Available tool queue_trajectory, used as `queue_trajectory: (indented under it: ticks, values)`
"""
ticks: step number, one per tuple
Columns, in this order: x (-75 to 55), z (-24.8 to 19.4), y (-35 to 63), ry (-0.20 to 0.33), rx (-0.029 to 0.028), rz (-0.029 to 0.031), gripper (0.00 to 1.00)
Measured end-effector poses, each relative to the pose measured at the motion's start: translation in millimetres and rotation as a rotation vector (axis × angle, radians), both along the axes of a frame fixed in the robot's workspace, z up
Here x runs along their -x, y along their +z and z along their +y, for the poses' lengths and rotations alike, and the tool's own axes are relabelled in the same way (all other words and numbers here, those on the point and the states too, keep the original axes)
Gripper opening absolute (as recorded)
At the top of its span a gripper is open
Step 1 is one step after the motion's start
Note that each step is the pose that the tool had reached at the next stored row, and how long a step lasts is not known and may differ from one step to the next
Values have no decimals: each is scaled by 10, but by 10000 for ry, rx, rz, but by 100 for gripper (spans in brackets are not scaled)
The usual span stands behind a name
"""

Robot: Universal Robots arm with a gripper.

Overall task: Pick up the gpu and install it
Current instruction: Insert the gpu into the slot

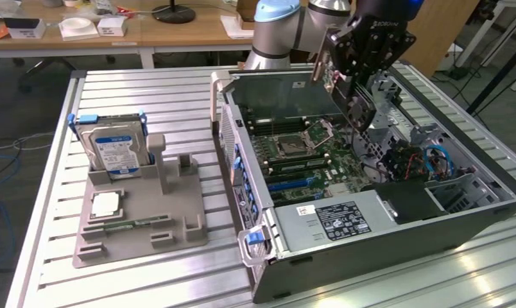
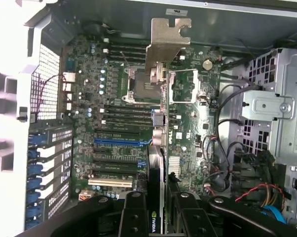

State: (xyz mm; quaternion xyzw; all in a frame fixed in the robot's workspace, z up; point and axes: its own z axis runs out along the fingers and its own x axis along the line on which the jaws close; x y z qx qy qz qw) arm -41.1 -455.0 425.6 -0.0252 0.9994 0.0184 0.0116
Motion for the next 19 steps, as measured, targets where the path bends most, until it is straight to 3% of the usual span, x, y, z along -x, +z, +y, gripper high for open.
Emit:
queue_trajectory:
  ticks: [19]
  values:
    - [0,0,0,1228,0,1,26]
